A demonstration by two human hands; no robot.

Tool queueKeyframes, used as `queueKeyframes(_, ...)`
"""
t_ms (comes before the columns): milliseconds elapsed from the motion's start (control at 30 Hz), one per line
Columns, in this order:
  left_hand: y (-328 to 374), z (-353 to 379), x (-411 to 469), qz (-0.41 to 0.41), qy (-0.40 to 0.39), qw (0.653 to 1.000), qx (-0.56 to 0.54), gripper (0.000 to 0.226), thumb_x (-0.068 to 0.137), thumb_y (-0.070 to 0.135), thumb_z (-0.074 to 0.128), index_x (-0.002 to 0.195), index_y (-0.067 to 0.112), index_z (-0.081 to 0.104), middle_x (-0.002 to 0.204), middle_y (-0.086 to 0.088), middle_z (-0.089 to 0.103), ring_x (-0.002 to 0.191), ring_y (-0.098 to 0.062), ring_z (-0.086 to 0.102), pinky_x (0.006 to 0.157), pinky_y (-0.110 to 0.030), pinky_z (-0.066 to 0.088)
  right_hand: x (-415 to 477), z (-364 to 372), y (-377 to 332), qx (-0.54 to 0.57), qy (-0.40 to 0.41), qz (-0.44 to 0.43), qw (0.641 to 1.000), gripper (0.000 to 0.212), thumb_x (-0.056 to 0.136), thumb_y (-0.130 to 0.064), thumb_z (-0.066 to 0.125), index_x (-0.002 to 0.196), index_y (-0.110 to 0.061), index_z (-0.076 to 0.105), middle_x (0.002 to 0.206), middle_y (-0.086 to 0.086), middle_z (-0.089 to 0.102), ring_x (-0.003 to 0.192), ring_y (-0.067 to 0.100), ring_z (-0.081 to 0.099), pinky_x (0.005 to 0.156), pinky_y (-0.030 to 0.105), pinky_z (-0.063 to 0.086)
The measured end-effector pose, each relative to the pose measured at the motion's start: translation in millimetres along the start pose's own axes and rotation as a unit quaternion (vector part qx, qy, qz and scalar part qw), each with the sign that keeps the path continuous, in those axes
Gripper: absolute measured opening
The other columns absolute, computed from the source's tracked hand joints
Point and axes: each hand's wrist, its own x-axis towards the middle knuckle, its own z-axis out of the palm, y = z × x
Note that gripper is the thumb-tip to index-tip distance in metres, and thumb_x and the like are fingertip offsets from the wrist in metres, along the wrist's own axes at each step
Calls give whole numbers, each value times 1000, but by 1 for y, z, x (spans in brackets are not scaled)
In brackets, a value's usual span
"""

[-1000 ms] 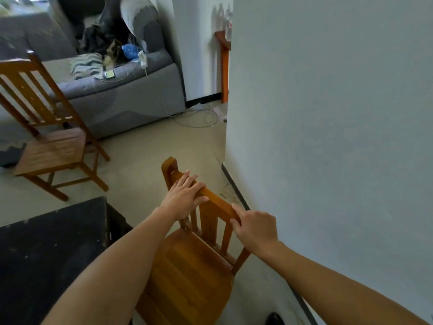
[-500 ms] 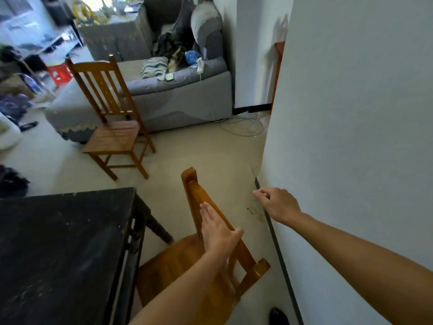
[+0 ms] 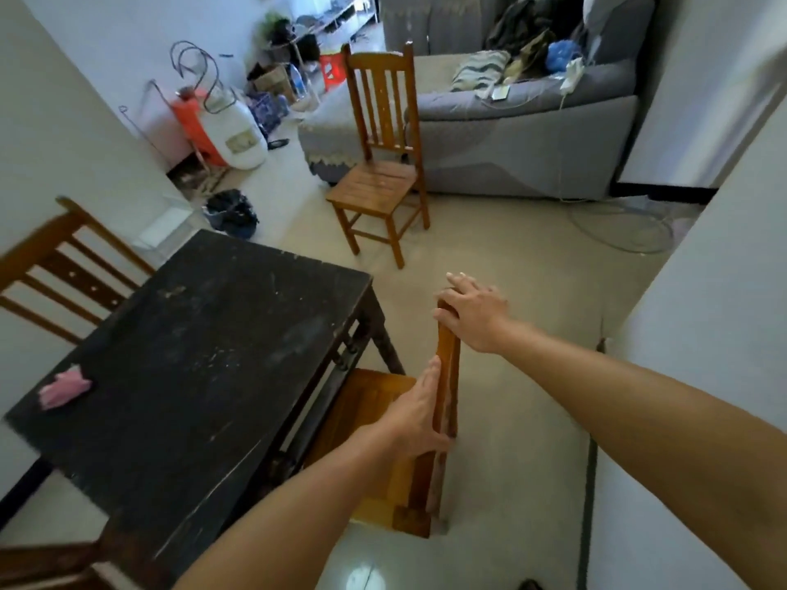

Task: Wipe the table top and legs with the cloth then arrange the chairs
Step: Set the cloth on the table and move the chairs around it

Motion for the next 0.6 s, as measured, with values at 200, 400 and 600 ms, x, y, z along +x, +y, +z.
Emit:
queueKeyframes(200,-40,-3,-37,-9,-34,999,24,114,84,19,70,144,44,-23,160,6,8,142,-24,26,110,-45,36,-12,18,-20,23,-4,-22,999,35,103,-41,36,130,-28,55,122,2,55,110,22,54,89,36,46)
queueKeyframes(400,-69,10,-81,21,10,986,164,99,90,26,64,150,33,-14,161,6,-2,148,-17,2,118,-44,12,-33,15,-61,-69,-9,-35,997,34,100,-50,40,103,-20,57,89,2,53,75,15,53,68,28,46)
queueKeyframes(600,-90,74,-119,-56,156,964,208,89,94,40,57,148,36,-14,160,-3,12,144,-31,19,113,-53,23,-43,32,-60,-120,16,-98,988,39,97,-56,40,105,-21,58,103,1,58,89,16,53,77,30,48)
